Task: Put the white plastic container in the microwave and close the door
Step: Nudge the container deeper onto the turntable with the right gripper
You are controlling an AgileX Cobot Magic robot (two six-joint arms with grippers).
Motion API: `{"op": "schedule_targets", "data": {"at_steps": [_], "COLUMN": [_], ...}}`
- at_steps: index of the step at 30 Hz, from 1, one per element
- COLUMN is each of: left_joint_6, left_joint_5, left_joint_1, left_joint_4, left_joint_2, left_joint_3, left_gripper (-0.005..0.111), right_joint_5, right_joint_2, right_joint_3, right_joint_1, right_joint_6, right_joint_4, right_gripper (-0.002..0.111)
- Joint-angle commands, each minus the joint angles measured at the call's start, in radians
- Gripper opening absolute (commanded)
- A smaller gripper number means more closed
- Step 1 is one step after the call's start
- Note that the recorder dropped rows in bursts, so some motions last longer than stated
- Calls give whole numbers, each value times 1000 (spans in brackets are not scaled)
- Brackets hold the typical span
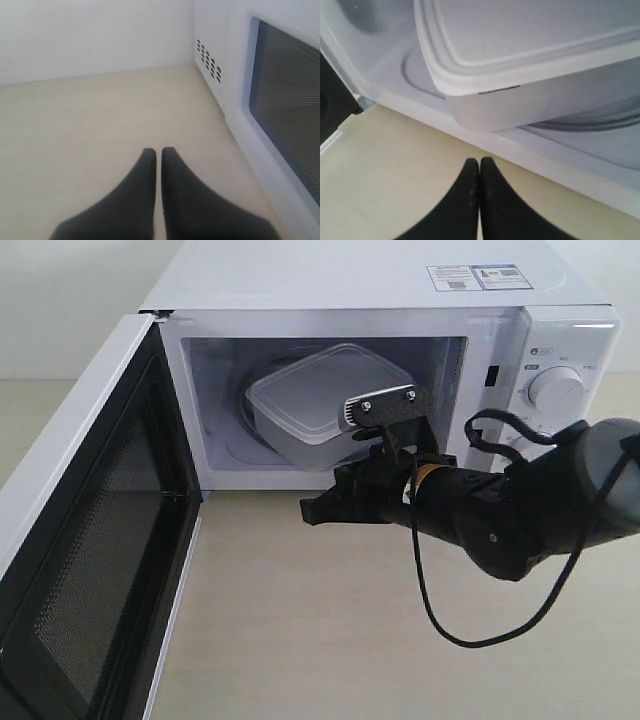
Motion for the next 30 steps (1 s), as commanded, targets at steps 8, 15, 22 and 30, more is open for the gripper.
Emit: {"op": "schedule_targets", "data": {"at_steps": [8,15,22,30], "left_joint_6": [3,3,3,3], "left_joint_5": [-1,-1,-1,-1], "left_joint_1": [5,5,5,5], "left_joint_4": [1,1,1,1], "left_joint_2": [-2,-2,-2,-2], "left_joint_3": [4,4,4,4], "left_gripper": [4,4,4,4], "right_joint_5": [-15,48,186,178], "right_joint_2": [65,120,59,-87], "right_joint_3": [-137,-226,-226,-35], "right_joint_1": [-16,-22,-21,-7], "right_joint_6": [-40,-49,-49,-54], "right_joint_4": [54,69,69,67], "right_gripper": [0,0,0,0]}}
